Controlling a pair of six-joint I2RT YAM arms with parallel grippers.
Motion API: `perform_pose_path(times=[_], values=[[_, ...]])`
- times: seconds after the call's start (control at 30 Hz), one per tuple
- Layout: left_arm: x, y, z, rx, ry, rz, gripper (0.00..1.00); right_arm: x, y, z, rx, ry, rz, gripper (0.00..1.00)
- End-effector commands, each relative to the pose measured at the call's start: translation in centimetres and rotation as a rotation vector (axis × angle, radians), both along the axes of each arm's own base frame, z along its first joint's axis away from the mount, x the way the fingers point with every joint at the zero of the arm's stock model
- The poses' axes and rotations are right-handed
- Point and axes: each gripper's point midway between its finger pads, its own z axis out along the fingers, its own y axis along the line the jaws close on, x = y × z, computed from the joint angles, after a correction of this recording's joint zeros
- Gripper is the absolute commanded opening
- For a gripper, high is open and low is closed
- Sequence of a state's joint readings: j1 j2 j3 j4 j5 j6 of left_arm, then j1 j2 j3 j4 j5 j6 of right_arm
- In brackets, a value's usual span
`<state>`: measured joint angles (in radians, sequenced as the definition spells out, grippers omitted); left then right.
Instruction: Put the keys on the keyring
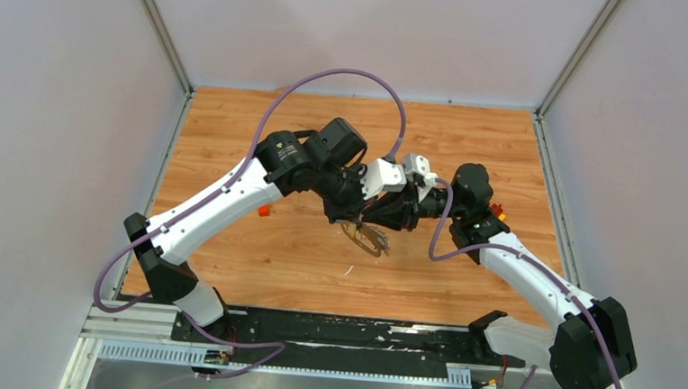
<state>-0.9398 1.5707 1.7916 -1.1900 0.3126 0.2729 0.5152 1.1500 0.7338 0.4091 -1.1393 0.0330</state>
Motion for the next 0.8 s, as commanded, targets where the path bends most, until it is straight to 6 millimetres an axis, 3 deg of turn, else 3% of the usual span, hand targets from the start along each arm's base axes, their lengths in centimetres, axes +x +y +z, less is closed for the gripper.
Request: perform_pose_path(times=[0.0, 0.77], values=[[-0.36, -1.03, 2.17, -0.099, -0.022, -0.015, 0.00, -0.69, 0.57, 0.49, 0.005, -0.018, 0.045, 0.17], [-0.53, -1.23, 2.84, -0.168, -0.057, -0.023, 0.00, -1.25, 0.72, 0.94, 0.017, -0.019, 0.067, 0.15]])
